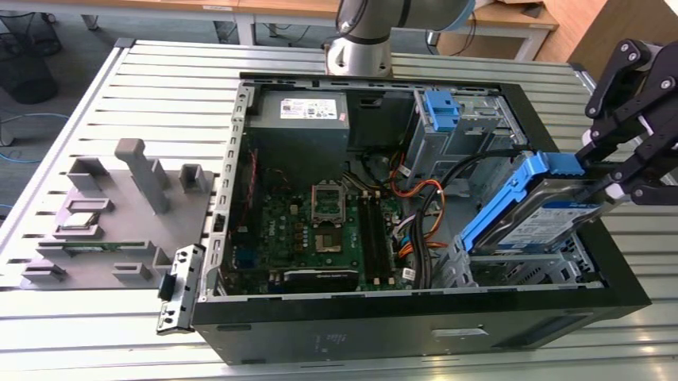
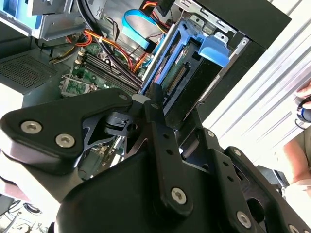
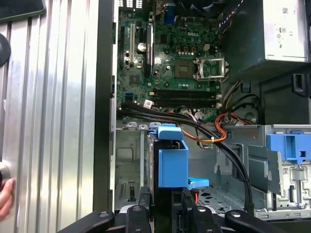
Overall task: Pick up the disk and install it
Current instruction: 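Pick up the disk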
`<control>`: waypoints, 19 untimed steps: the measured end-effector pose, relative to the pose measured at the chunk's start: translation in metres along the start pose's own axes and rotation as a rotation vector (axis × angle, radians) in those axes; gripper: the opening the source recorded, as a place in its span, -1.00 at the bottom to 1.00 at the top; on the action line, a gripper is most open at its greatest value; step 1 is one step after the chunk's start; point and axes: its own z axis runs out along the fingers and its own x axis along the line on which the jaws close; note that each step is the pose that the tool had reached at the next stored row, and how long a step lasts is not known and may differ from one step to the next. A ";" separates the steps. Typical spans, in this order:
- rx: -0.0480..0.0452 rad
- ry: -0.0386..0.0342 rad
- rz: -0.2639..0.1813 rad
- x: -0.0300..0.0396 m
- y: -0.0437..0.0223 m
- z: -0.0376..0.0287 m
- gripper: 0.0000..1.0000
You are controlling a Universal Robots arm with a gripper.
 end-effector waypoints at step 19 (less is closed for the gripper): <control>-0.0001 -0.0015 0.000 0.0021 -0.0007 0.0094 -0.29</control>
